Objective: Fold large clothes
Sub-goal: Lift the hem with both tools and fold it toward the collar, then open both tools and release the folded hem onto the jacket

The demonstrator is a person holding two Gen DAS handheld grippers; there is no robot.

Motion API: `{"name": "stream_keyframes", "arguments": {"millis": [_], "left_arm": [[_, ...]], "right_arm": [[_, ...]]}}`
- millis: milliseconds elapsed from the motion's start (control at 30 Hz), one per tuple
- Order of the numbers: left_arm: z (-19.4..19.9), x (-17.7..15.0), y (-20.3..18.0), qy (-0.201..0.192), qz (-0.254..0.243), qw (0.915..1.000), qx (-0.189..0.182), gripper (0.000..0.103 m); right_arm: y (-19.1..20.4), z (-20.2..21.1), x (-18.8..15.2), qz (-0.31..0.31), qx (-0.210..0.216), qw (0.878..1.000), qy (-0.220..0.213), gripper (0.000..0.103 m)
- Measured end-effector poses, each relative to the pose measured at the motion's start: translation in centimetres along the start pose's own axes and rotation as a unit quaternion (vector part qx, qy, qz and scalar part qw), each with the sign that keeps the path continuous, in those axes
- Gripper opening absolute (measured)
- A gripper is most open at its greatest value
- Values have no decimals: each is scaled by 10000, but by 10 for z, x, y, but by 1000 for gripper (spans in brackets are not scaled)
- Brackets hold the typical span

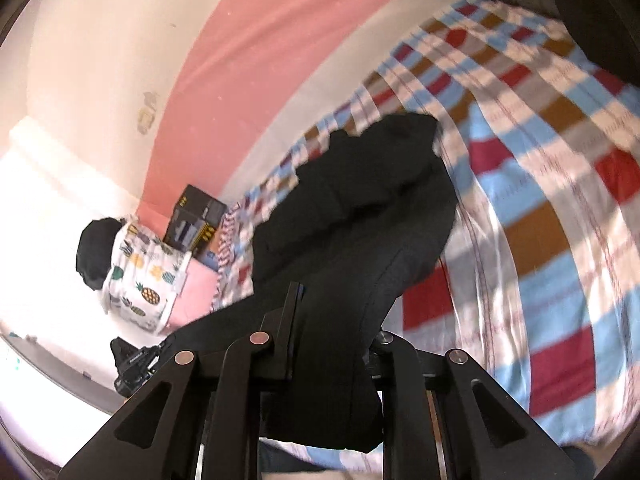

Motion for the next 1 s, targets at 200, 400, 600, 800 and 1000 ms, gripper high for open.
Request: {"name": "stream_keyframes", "arguments": {"millis": [200, 400, 600, 800, 1000], "left_arm": [[-23, 44, -20, -204, -147, 9995, -178, 14], [-64, 95, -35, -298, -283, 9990, -184, 14], [-118, 139, -38, -300, -281, 9992, -20, 14], [-184, 172, -29, -173, -238, 9992, 256, 14], [-257, 191, 2, 36, -111, 9976, 679, 14]], "right_arm": [[16, -21, 52, 297, 47, 9994, -186, 18], [24, -59, 103, 405, 30, 9986, -337, 18], [26, -112, 152, 364, -37, 9986, -392, 18], [11, -166, 187, 245, -305, 9988, -305, 18], [-26, -229, 213, 18, -691, 9975, -133, 19]]}}
Point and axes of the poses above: each gripper's, at about its wrist camera, not at the fingertips, and z roughly against the way its jaws point, y to its left, x to its top, the point moved 1 cm from there along -z, roughly the way its jaws point, and after that the axes turned 3 degrees about -y, right-handed, at the moved point
